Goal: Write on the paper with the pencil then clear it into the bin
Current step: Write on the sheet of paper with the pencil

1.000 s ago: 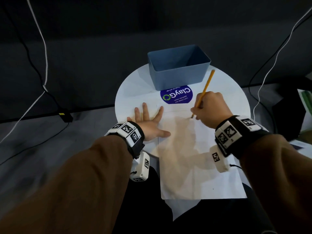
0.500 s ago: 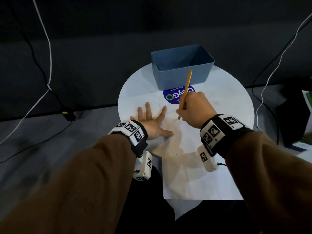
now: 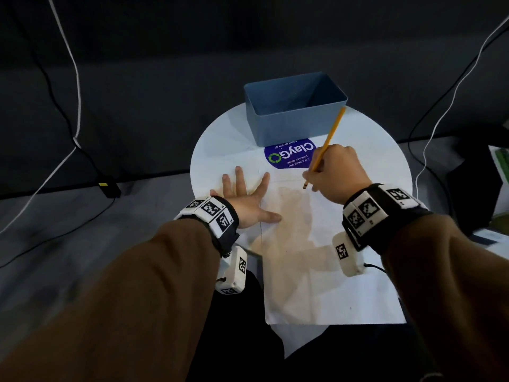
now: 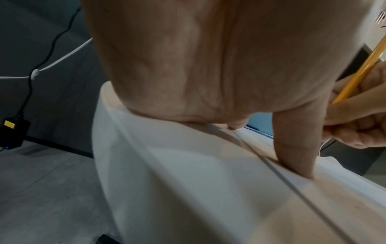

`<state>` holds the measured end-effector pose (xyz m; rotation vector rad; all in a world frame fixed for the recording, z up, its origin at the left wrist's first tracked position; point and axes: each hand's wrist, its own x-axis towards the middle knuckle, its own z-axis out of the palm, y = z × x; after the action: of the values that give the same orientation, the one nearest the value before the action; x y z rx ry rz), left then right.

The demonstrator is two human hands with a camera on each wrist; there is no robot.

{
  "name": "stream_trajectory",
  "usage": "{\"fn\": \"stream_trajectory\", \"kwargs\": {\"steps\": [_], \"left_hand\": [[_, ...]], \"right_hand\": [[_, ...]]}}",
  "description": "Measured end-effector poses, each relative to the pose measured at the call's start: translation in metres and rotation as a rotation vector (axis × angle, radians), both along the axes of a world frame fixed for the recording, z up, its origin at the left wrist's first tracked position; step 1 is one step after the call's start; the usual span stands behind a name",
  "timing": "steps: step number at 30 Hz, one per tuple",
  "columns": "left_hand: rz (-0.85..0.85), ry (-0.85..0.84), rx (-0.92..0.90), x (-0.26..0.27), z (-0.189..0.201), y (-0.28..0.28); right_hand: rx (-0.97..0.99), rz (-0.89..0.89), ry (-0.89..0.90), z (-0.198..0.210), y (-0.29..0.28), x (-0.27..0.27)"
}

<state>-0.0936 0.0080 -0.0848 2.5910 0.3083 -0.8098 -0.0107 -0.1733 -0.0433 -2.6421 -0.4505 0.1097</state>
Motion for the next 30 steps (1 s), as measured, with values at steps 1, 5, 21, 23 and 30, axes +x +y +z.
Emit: {"fn": "stream_trajectory", "kwargs": {"steps": [1, 5, 21, 23, 30], "left_hand": [[0.002, 0.001, 0.0, 0.0, 0.0, 0.0], [-0.004, 0.002, 0.011, 0.0, 0.002, -0.001], [-0.013, 0.003, 0.028, 0.002, -0.002, 0.002], [-0.015, 0.009, 0.037, 0.002, -0.002, 0.001], [-0.018, 0.005, 0.034, 0.002, 0.0, 0.0]], "right_hand": [[0.021, 0.022, -0.002, 0.0, 0.001, 0.0], [-0.004, 0.12, 0.033, 0.001, -0.006, -0.004], [0.093, 0.176, 0.031, 0.003, 0.025, -0.006], [0.104, 0.2, 0.048, 0.001, 0.031, -0.009], [-0.014, 0.229, 0.023, -0.002, 0.039, -0.008]]}}
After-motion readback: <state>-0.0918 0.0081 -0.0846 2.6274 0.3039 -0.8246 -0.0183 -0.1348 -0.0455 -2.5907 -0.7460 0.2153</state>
